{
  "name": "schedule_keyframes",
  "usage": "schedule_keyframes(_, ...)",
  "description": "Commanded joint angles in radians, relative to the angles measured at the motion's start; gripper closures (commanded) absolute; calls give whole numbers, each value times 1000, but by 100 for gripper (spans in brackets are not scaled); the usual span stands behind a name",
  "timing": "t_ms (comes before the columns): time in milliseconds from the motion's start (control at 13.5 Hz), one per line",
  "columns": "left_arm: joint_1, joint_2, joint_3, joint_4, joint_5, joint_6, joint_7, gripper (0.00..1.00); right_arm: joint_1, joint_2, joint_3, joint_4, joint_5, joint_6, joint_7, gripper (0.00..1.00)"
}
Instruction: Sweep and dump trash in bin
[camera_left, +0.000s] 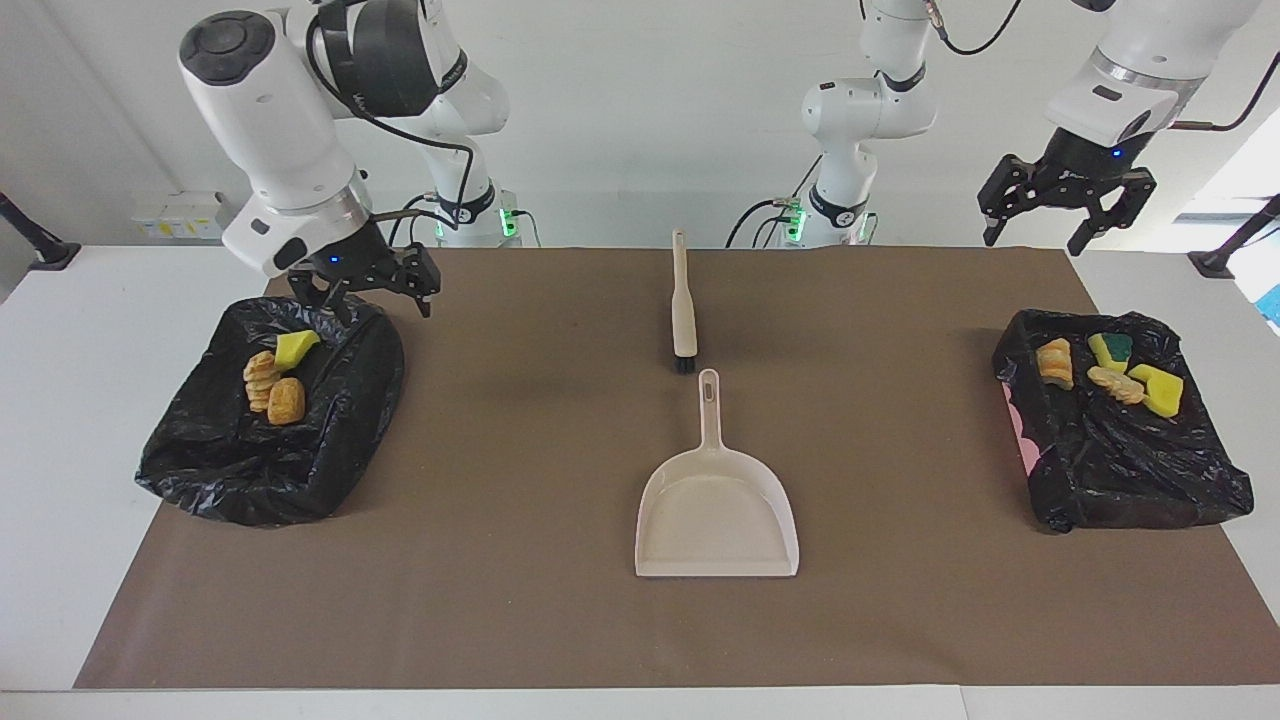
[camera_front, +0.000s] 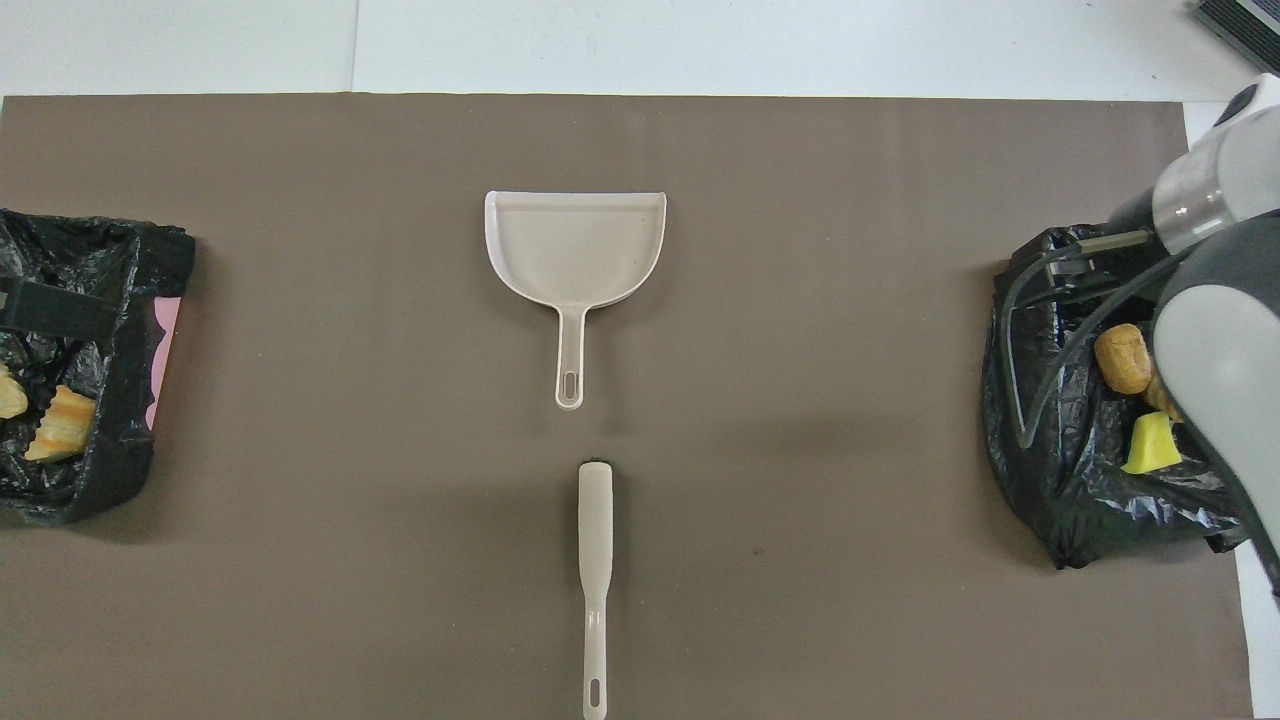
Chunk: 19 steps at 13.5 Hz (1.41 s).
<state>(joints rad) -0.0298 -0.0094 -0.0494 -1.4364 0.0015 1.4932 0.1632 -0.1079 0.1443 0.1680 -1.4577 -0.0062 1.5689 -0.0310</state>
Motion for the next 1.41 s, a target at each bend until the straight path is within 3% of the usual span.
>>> schedule_keyframes(0,14,-11,-6,-1,-18,-22,10,0,-18,-51,-34,14,-9,-41,-10,0)
schedule_keyframes(371,14,-21,-6,-15,-21,-24,9,0,-19,-111,-82,4,-8,-108,72,0)
schedule_keyframes(964,16,-38,-4,-45,-21,-22,6,0,-13,-111,-120,7,5,-141,45,0)
schedule_keyframes(1334,2,-40,-4,-33,-24,-42,-80,0,114,-112,-239,4,6,-141,42,0)
